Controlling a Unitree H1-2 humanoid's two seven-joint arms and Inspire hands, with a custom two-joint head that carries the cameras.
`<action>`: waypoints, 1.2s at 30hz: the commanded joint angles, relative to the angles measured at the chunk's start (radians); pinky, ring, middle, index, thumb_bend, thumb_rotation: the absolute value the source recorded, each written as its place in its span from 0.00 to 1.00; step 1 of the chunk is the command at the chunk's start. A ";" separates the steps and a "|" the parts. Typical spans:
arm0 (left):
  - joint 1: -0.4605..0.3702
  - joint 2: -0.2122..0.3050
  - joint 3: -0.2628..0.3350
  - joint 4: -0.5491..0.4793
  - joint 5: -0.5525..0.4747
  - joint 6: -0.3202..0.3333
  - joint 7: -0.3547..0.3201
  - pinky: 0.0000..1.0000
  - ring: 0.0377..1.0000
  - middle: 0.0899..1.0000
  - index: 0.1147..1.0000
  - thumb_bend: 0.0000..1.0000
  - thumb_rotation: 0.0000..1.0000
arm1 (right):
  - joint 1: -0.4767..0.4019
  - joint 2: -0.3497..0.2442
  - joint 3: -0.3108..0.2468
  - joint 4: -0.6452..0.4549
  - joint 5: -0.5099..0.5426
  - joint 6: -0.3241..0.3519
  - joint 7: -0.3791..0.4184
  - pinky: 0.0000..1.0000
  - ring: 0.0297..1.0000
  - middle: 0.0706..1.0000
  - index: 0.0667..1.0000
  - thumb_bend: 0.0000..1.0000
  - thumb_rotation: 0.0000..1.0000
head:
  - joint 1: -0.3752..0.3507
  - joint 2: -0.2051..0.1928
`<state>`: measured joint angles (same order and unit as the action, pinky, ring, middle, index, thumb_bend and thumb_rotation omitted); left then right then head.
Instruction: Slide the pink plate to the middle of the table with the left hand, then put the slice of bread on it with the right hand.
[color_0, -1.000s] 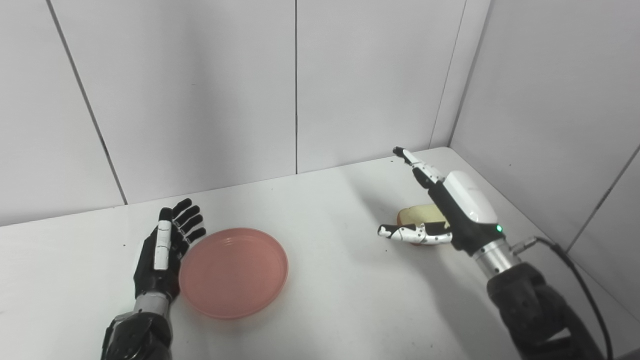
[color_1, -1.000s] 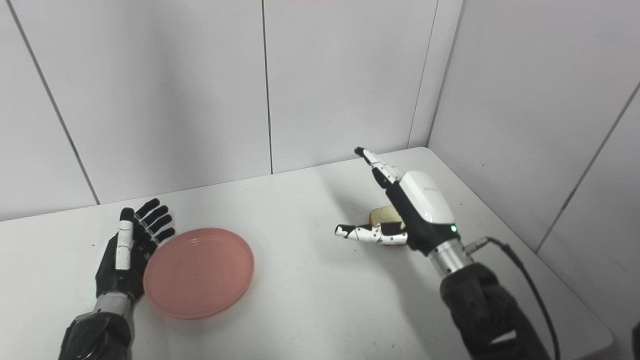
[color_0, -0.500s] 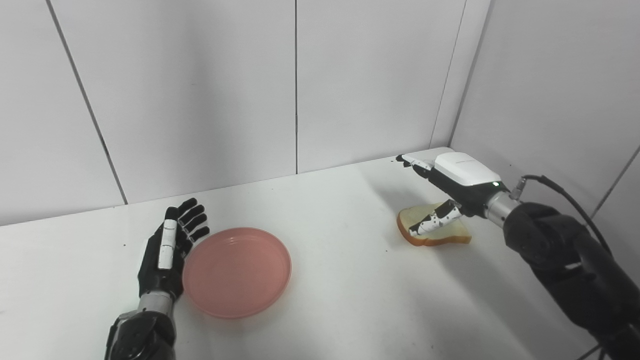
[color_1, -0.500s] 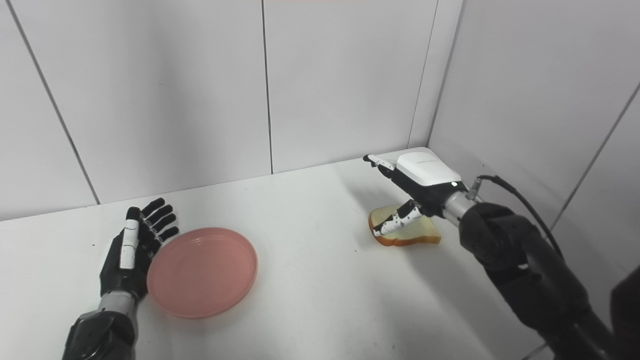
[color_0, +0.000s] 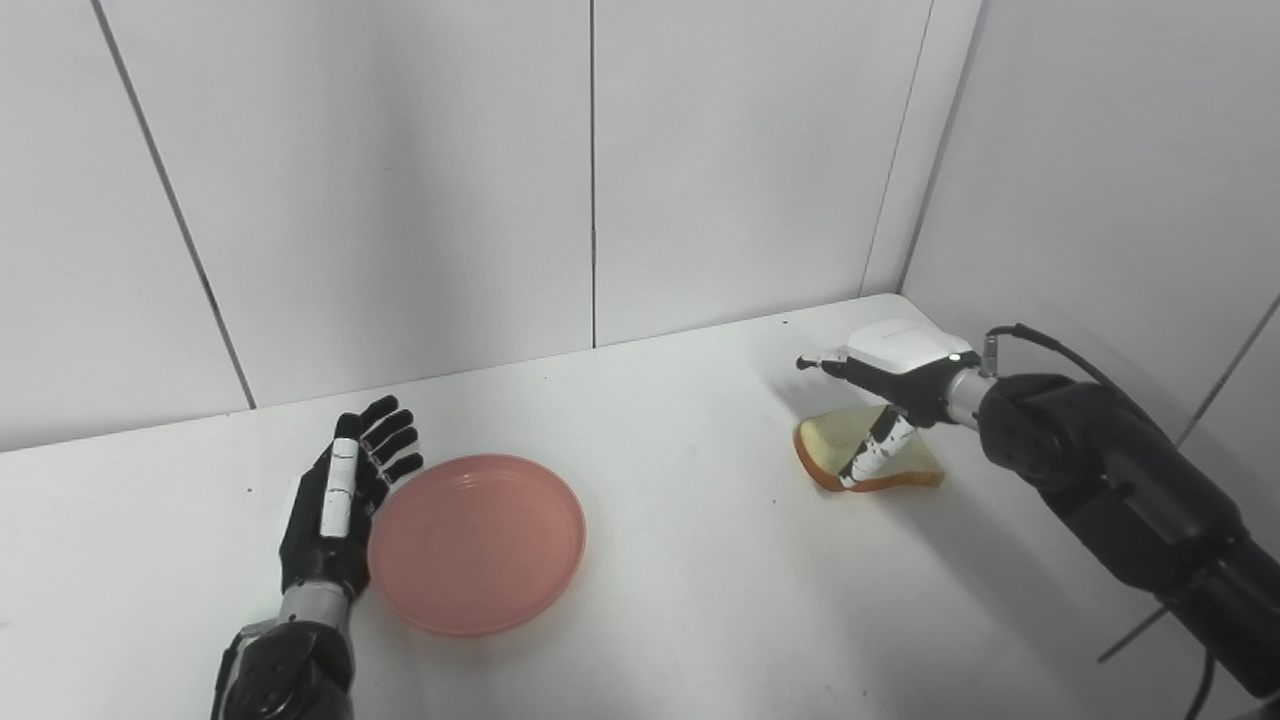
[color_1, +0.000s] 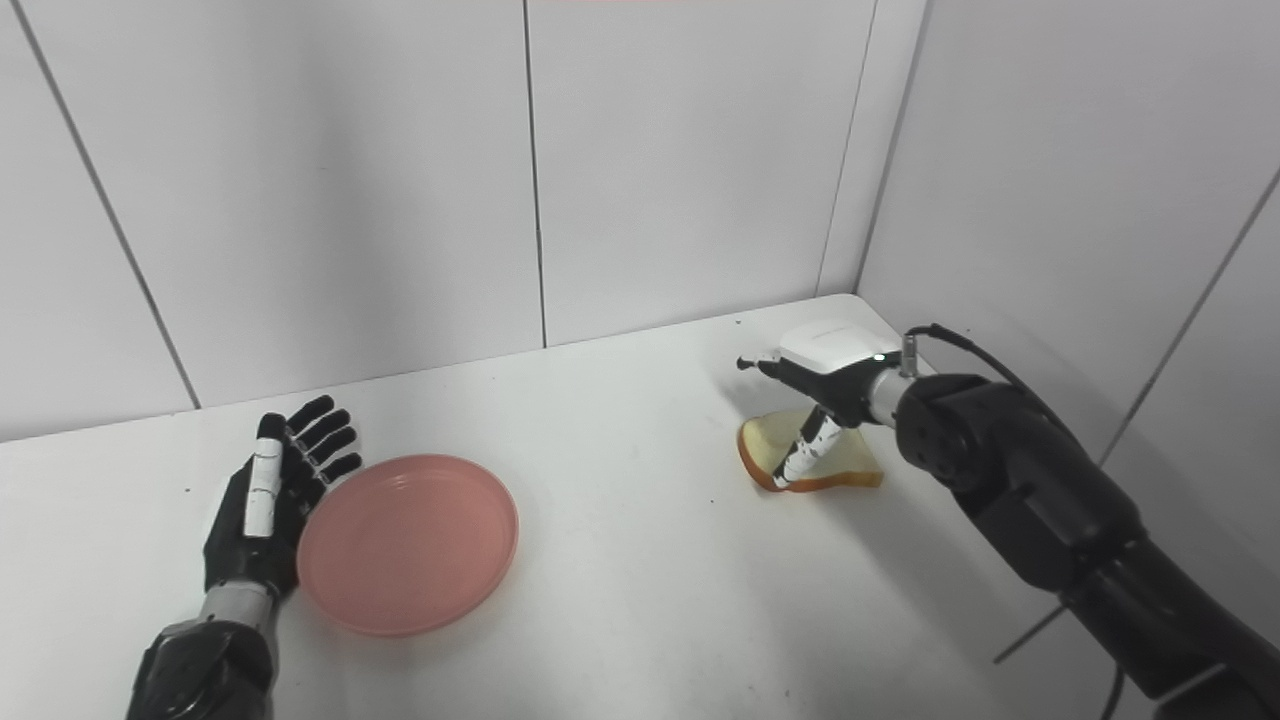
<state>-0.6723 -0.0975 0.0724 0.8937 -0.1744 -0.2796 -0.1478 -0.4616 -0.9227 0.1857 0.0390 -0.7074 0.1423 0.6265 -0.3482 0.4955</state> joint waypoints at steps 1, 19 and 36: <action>0.042 -0.006 -0.003 0.033 0.004 0.058 0.008 0.73 0.79 0.76 0.69 0.83 0.82 | -0.056 -0.041 -0.003 0.002 -0.011 -0.009 0.010 0.95 0.93 0.94 0.92 1.00 0.32 | 0.000 0.001; 0.055 -0.006 -0.008 0.018 0.007 0.067 0.006 0.73 0.79 0.77 0.70 0.83 0.83 | -0.160 -0.029 0.149 0.178 -0.131 -0.073 0.045 1.00 0.94 0.91 0.90 1.00 0.35 | 0.009 0.014; 0.064 -0.003 -0.017 0.001 0.009 0.077 -0.002 0.72 0.80 0.79 0.71 0.82 0.85 | -0.164 -0.007 0.137 0.340 -0.077 -0.105 -0.018 0.63 0.68 0.72 0.81 1.00 0.26 | 0.012 0.023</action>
<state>-0.6558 -0.0977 0.0623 0.8634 -0.1732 -0.2663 -0.1533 -0.6029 -0.9080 0.3373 0.3761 -0.7960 0.0595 0.6188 -0.3375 0.5170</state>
